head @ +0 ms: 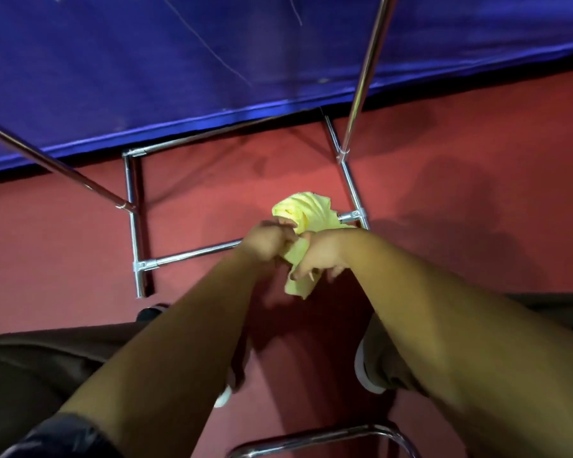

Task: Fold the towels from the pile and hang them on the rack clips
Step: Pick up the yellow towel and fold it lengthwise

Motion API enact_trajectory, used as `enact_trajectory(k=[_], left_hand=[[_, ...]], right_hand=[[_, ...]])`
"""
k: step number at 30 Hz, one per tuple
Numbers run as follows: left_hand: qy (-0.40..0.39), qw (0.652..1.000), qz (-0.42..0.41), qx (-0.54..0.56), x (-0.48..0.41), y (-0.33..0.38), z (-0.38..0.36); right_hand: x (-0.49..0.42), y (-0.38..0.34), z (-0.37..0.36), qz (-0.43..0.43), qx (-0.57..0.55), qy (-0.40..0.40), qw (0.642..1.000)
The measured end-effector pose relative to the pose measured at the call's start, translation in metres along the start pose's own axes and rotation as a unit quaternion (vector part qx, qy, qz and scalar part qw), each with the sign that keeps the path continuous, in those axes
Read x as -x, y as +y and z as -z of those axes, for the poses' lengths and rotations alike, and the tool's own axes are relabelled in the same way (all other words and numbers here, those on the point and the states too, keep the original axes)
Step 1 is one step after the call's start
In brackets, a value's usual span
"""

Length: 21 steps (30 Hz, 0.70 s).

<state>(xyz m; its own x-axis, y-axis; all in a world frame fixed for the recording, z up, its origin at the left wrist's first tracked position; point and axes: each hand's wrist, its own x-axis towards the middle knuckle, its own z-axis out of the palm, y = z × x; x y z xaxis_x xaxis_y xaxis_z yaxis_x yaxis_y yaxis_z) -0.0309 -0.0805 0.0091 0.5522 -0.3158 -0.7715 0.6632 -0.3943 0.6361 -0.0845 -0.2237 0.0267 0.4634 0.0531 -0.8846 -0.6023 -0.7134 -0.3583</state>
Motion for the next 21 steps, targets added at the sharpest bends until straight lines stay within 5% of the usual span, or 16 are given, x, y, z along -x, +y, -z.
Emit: enact_trajectory(k=[8,12,14,19,21], left_hand=[[-0.052,0.979,-0.087,0.174,0.109,0.125,0.016],[-0.009,0.973,-0.226,0.054,0.178,0.172,0.018],[0.003,0.938,-0.341,-0.056,0.216,0.185,0.021],[0.123,0.773,-0.564,-0.264,0.280,0.194,0.030],[0.164,0.775,-0.573,-0.210,0.296,0.189,0.033]], right_hand=[[0.114,-0.059,0.053,0.136,-0.106,0.311,0.935],[0.186,-0.087,0.072,0.171,-0.136,0.403,0.889],[0.221,-0.100,0.075,0.196,-0.146,0.442,0.863],[0.291,-0.129,0.065,0.285,-0.288,0.470,0.785],[0.301,-0.132,0.052,0.307,-0.325,0.453,0.771]])
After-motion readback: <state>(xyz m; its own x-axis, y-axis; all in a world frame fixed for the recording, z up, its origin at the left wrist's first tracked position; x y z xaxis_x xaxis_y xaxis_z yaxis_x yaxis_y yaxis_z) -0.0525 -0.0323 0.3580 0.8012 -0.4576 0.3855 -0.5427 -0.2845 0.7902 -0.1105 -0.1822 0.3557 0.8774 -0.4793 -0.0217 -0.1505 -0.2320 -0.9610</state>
